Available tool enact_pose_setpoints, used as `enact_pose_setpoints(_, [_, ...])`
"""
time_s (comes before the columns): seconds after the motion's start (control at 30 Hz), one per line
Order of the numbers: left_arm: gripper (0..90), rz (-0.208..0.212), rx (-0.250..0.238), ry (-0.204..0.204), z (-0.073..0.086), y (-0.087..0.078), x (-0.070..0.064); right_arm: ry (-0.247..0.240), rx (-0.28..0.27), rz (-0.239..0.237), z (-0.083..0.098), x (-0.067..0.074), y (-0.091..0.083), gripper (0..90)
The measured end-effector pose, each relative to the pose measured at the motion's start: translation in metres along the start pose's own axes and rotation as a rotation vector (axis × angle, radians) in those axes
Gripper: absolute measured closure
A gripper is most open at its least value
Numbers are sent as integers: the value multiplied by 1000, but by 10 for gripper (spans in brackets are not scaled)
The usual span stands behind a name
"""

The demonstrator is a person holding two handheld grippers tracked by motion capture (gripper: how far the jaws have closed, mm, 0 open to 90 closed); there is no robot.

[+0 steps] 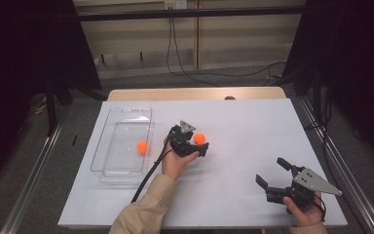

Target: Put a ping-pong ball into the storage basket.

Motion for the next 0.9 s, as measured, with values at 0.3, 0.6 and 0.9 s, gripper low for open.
enact_pose_setpoints(0.3, [83, 0, -10, -11, -2, 2, 0, -1, 1, 0, 0, -1, 1, 49])
enact_pose_setpoints(0.6, [83, -9, 1, -6, -2, 6, 3, 0, 0, -5, 0, 0, 4, 49])
enact_pose_setpoints(0.9, [107, -25, 7, 6, -2, 12, 2, -2, -1, -15, 0, 1, 8, 49])
Point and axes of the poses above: each handheld gripper's, and its own axes: y roughly forward along the jaws, z roughly out of its underside, x roughly to its left, the point moved 5 cm from there along y, roughly forward along the jaws, and after that the axes turned 6 degrees about -x, right-handed, at the moved point
